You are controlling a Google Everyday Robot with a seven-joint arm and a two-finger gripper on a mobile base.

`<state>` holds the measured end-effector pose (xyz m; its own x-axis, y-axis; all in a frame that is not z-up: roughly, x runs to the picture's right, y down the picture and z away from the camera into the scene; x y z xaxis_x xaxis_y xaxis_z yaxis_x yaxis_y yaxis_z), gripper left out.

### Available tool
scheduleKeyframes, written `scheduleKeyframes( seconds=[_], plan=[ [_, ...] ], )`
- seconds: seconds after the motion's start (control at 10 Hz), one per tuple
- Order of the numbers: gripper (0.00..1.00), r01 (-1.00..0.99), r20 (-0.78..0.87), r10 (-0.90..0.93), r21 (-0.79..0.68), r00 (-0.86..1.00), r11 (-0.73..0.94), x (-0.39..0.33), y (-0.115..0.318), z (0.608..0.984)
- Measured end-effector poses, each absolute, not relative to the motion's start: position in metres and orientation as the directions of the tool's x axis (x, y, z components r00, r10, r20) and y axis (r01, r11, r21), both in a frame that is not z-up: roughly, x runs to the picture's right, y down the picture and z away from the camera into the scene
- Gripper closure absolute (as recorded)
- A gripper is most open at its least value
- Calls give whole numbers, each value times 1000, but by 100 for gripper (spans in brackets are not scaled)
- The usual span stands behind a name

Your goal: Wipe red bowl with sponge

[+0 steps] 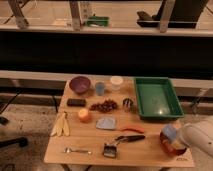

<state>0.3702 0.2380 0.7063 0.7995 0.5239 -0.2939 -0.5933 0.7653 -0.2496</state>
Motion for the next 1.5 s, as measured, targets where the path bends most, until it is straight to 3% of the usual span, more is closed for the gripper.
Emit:
scheduleKeyframes(
  seconds=[1.5],
  plan=[
    [100,-523,-281,443,-378,851,764,341,273,675]
  ],
)
